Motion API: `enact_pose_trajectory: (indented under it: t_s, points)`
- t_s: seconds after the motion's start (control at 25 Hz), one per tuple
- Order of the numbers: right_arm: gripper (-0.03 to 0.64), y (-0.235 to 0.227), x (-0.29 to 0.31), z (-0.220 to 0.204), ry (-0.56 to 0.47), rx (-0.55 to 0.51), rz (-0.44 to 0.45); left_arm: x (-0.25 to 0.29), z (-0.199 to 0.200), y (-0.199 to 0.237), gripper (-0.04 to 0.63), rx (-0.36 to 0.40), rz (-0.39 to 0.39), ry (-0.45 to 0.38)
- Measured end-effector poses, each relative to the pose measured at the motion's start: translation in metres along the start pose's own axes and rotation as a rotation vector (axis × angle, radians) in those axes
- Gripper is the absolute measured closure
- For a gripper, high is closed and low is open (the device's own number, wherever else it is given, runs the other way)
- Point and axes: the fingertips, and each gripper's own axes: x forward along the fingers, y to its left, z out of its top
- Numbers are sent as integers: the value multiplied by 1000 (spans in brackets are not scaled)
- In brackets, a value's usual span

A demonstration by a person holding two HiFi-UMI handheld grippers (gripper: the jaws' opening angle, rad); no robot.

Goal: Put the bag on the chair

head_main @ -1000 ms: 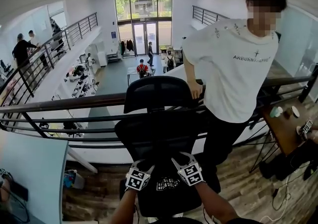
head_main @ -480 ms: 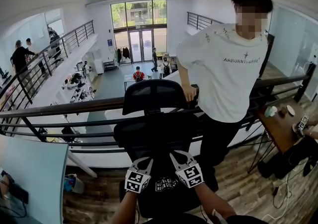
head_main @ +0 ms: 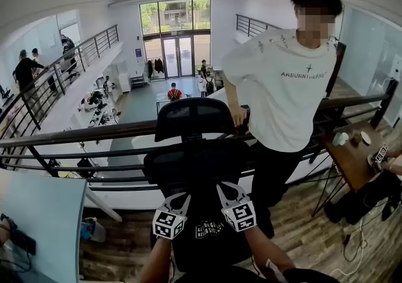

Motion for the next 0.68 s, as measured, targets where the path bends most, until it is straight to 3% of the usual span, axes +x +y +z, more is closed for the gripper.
enact_pose_trajectory:
  t_s: [0.36,0.56,0.68]
  points:
    - [595,-3,-2,-4,1,1,-5,6,6,-9,584,5,-19,-17]
    - [595,6,2,0,-4,2,-5,-2,17,2,584,23,60,-43]
    - [595,10,1,6,-22,4,-20,-9,23,4,584,18,67,-66]
